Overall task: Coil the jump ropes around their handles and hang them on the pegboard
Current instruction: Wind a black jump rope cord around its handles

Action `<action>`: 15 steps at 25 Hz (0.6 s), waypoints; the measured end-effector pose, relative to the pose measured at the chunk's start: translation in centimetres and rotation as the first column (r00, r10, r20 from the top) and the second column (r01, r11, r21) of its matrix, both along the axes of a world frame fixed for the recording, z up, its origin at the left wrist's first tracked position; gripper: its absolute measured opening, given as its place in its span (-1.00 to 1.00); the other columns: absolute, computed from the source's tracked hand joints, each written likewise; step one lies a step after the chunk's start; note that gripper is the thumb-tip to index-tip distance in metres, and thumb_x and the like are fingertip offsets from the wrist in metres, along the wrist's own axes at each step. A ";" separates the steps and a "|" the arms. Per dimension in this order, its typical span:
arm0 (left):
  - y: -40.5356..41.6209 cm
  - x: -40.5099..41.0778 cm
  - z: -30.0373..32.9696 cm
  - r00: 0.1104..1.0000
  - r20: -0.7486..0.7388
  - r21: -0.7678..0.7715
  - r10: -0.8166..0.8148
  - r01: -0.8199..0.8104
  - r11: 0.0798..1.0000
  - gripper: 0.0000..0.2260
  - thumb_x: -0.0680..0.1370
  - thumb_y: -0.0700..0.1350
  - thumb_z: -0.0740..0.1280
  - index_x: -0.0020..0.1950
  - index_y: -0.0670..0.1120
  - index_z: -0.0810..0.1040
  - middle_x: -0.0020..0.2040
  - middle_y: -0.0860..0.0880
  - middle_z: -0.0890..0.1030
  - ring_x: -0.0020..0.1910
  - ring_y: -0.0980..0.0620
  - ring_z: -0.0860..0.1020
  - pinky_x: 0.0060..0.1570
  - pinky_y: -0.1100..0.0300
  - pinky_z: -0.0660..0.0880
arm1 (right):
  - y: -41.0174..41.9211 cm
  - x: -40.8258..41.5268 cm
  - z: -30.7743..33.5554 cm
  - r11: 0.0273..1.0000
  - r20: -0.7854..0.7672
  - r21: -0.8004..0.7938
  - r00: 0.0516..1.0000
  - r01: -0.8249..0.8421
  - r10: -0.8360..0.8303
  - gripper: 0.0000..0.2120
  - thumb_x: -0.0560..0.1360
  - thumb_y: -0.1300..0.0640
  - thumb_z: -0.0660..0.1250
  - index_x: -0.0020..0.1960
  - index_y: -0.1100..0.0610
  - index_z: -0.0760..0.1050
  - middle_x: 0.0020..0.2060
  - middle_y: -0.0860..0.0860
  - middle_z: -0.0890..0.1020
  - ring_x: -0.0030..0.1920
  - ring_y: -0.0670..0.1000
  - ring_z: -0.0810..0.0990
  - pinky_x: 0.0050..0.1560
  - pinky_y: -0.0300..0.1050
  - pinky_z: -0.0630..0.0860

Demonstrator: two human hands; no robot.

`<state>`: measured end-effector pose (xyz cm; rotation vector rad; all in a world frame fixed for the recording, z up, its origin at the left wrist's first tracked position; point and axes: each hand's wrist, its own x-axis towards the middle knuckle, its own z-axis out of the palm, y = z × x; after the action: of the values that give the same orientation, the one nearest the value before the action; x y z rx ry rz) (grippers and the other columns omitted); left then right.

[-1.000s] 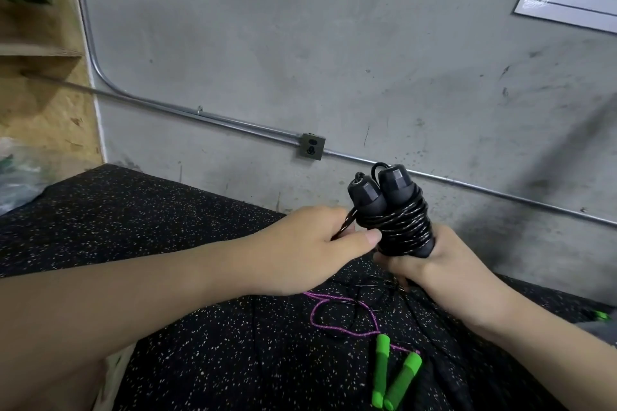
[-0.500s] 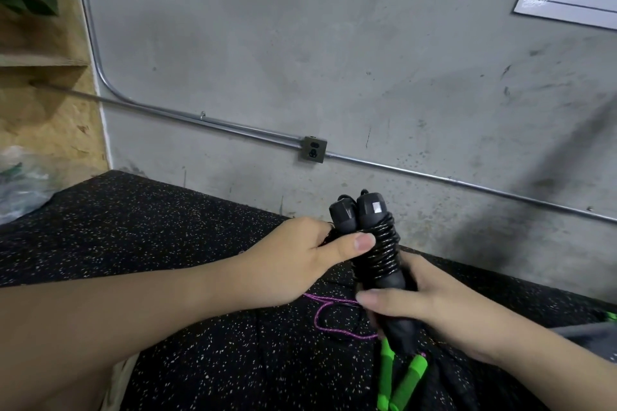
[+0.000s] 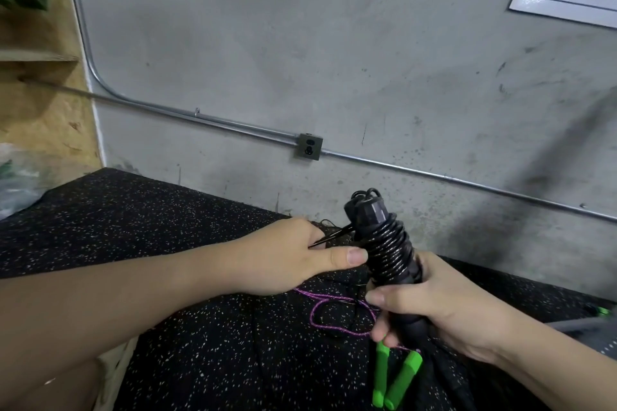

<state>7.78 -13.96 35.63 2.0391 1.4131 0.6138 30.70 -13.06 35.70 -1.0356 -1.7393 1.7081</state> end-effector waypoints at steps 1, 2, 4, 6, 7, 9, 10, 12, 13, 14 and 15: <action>0.0 0.0 -0.1 1.000 0.016 0.006 -0.014 0.014 1.000 -0.47 0.42 0.46 0.21 -0.29 -0.03 0.34 -0.39 0.06 0.31 -0.40 0.09 0.29 -0.34 0.14 0.22 | 0.0 -0.2 0.3 1.000 0.006 0.025 1.000 0.018 -0.018 -0.86 0.28 0.25 0.56 -0.22 0.13 0.63 -0.36 0.22 0.60 -0.44 0.13 0.64 -0.43 -0.11 0.57; 0.0 0.1 -0.2 0.999 0.034 0.024 -0.026 0.025 0.999 -0.45 0.45 0.44 0.20 -0.27 -0.06 0.36 -0.36 0.03 0.32 -0.38 0.08 0.31 -0.30 0.11 0.23 | 0.0 -0.3 0.5 0.998 0.013 0.056 0.999 0.030 -0.031 -0.88 0.30 0.27 0.54 -0.25 0.11 0.63 -0.39 0.21 0.60 -0.46 0.11 0.62 -0.45 -0.12 0.56; 0.2 0.3 -0.5 0.996 0.069 0.061 -0.053 0.049 0.997 -0.35 0.51 0.45 0.20 -0.18 -0.18 0.44 -0.32 -0.04 0.37 -0.34 0.06 0.35 -0.26 0.06 0.30 | 0.2 -0.4 0.7 0.991 0.046 0.122 0.997 0.056 -0.062 -0.85 0.34 0.30 0.54 -0.23 0.13 0.61 -0.41 0.16 0.59 -0.48 0.09 0.58 -0.46 -0.12 0.54; 0.4 0.8 -0.6 0.995 0.083 0.078 -0.053 0.046 0.996 -0.28 0.50 0.50 0.19 -0.06 -0.21 0.54 -0.32 -0.07 0.44 -0.33 0.08 0.41 -0.24 0.03 0.41 | 0.8 -0.5 0.5 0.981 0.085 0.172 0.990 0.093 -0.109 -0.82 0.41 0.37 0.55 -0.10 0.23 0.57 -0.42 0.13 0.59 -0.47 0.08 0.56 -0.45 -0.11 0.53; 0.3 1.0 -0.5 0.995 0.087 0.087 -0.040 0.033 0.996 -0.26 0.48 0.53 0.17 -0.04 -0.19 0.57 -0.34 -0.02 0.44 -0.35 0.11 0.41 -0.26 0.08 0.40 | 1.1 -0.6 0.3 0.975 0.093 0.192 0.987 0.109 -0.129 -0.79 0.42 0.40 0.53 -0.02 0.30 0.55 -0.41 0.13 0.59 -0.46 0.08 0.56 -0.43 -0.11 0.54; 0.2 1.6 -0.4 0.996 0.095 0.114 -0.001 -0.010 0.993 -0.28 0.45 0.51 0.15 -0.08 -0.17 0.58 -0.37 0.04 0.42 -0.39 0.10 0.38 -0.32 0.16 0.34 | 1.5 -1.1 -0.3 0.961 0.079 0.227 0.981 0.158 -0.180 -0.69 0.41 0.40 0.53 0.08 0.38 0.49 -0.41 0.14 0.59 -0.45 0.10 0.55 -0.43 -0.10 0.53; 0.2 1.8 -0.4 0.995 0.100 0.138 0.019 -0.033 0.990 -0.30 0.45 0.50 0.14 -0.09 -0.15 0.60 -0.37 -0.01 0.46 -0.39 0.06 0.41 -0.30 0.12 0.38 | 1.7 -1.4 -0.7 0.949 0.068 0.257 0.976 0.183 -0.207 -0.67 0.39 0.40 0.55 0.07 0.39 0.48 -0.41 0.14 0.58 -0.45 0.09 0.55 -0.43 -0.10 0.52; 0.5 1.6 -1.1 0.991 0.127 0.189 0.044 -0.068 0.980 -0.34 0.48 0.50 0.13 -0.08 -0.08 0.63 -0.31 -0.09 0.58 -0.33 0.01 0.51 -0.18 0.01 0.51 | 1.5 -2.3 -1.2 0.923 0.058 0.327 0.970 0.205 -0.236 -0.67 0.37 0.36 0.58 0.01 0.35 0.48 -0.41 0.14 0.59 -0.44 0.10 0.56 -0.41 -0.09 0.53; 0.6 1.2 -1.5 0.989 0.141 0.190 0.039 -0.066 0.979 -0.34 0.49 0.51 0.13 -0.04 -0.06 0.64 -0.23 -0.10 0.65 -0.26 0.00 0.59 -0.09 -0.06 0.57 | 1.4 -2.5 -1.3 0.926 0.060 0.318 0.970 0.204 -0.234 -0.68 0.37 0.34 0.60 -0.02 0.31 0.50 -0.39 0.13 0.60 -0.42 0.12 0.57 -0.38 -0.07 0.55; 0.7 0.8 -1.8 0.989 0.149 0.172 0.025 -0.051 0.984 -0.31 0.49 0.54 0.12 0.01 -0.06 0.65 -0.13 -0.11 0.70 -0.14 -0.06 0.66 0.00 -0.12 0.58 | 1.3 -2.5 -1.3 0.947 0.067 0.267 0.976 0.181 -0.206 -0.71 0.37 0.31 0.60 -0.04 0.25 0.52 -0.35 0.13 0.61 -0.38 0.14 0.58 -0.34 -0.05 0.57; 0.7 0.4 -2.0 0.988 0.152 0.145 -0.002 -0.020 0.989 -0.26 0.49 0.56 0.12 0.08 -0.08 0.64 -0.02 -0.15 0.71 -0.02 -0.14 0.68 0.08 -0.19 0.57 | 1.2 -2.3 -1.1 0.978 0.073 0.178 0.989 0.110 -0.125 -0.75 0.40 0.28 0.60 -0.05 0.21 0.55 -0.29 0.16 0.63 -0.34 0.15 0.60 -0.29 -0.03 0.58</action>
<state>8.13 -13.24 33.64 2.0499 1.3231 0.8806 28.45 -11.89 34.56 -1.1218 -1.8042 1.4322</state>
